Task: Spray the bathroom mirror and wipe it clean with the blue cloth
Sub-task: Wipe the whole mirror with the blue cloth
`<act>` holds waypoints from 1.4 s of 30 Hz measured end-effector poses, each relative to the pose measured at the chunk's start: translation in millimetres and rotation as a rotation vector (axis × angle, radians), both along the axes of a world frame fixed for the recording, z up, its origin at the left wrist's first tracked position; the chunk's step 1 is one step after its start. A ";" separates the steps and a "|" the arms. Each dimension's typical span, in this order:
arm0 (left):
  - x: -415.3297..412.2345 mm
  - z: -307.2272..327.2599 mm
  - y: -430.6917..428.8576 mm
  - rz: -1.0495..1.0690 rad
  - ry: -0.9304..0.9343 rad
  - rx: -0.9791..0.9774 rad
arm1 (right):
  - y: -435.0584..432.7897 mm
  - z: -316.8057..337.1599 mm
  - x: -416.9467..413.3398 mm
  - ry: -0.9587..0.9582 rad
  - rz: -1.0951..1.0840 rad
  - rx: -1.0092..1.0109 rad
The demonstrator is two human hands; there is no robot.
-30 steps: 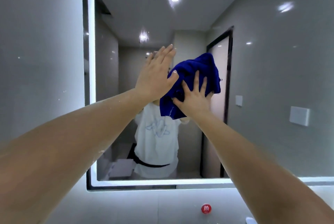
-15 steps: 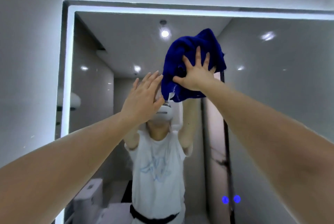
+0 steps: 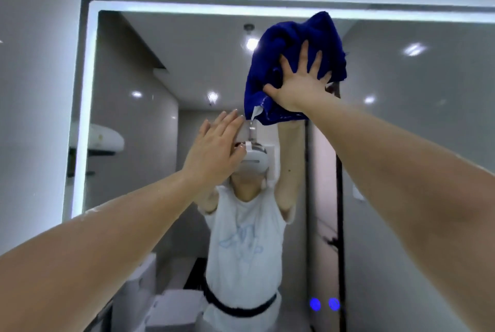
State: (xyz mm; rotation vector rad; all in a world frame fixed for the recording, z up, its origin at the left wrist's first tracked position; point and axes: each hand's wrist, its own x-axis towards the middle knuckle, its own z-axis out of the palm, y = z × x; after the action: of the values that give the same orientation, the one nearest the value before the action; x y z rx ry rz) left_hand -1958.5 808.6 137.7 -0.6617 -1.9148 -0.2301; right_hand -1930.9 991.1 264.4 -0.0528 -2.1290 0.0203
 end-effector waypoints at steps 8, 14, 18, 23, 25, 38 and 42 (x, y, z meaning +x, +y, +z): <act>19.3 -41.5 12.3 -0.012 -0.097 0.045 | 14.3 -66.3 11.7 -0.098 0.001 0.009; 27.1 -79.4 30.2 -0.121 -0.180 0.018 | 21.3 -136.7 17.3 -0.154 -0.032 -0.038; 30.5 -84.9 46.1 -0.163 -0.190 0.000 | 25.2 -177.5 22.4 -0.174 -0.055 -0.113; 39.2 -78.5 42.6 -0.179 -0.172 -0.060 | 23.5 -187.0 24.4 -0.180 -0.104 -0.185; 39.9 -62.5 35.7 -0.168 -0.153 -0.040 | 25.7 -175.5 24.9 -0.198 -0.094 -0.202; 39.5 21.8 114.8 -0.098 -0.006 0.022 | 116.5 -32.8 34.2 -0.149 -0.069 -0.180; 41.2 13.7 129.2 -0.065 -0.028 0.027 | 124.0 -33.4 33.5 -0.107 -0.044 -0.112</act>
State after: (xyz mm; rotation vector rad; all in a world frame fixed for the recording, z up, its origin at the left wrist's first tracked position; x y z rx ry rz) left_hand -1917.2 937.8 151.4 -0.7068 -1.9153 -0.3068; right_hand -1897.4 1115.1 231.0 -0.1699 -2.2311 0.1137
